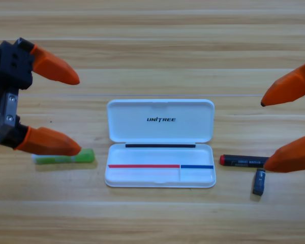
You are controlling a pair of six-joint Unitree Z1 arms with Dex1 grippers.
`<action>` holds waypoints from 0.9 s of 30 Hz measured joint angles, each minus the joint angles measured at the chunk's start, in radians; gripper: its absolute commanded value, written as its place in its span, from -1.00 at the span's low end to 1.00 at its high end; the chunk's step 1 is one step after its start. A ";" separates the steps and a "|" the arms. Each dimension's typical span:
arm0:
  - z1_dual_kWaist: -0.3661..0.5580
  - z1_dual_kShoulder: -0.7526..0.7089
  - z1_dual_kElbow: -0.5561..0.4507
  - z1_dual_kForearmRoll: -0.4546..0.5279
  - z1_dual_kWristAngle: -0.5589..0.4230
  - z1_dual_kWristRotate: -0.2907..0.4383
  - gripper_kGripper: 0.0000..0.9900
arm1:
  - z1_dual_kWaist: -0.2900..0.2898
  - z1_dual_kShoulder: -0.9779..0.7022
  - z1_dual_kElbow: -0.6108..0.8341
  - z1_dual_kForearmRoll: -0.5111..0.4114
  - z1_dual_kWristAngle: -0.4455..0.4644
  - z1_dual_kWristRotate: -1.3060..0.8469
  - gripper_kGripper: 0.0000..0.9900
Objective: Clean up eraser and pencils
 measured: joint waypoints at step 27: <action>0.021 0.021 -0.125 0.157 0.322 0.233 1.00 | 0.006 0.005 0.004 0.038 -0.363 0.405 0.99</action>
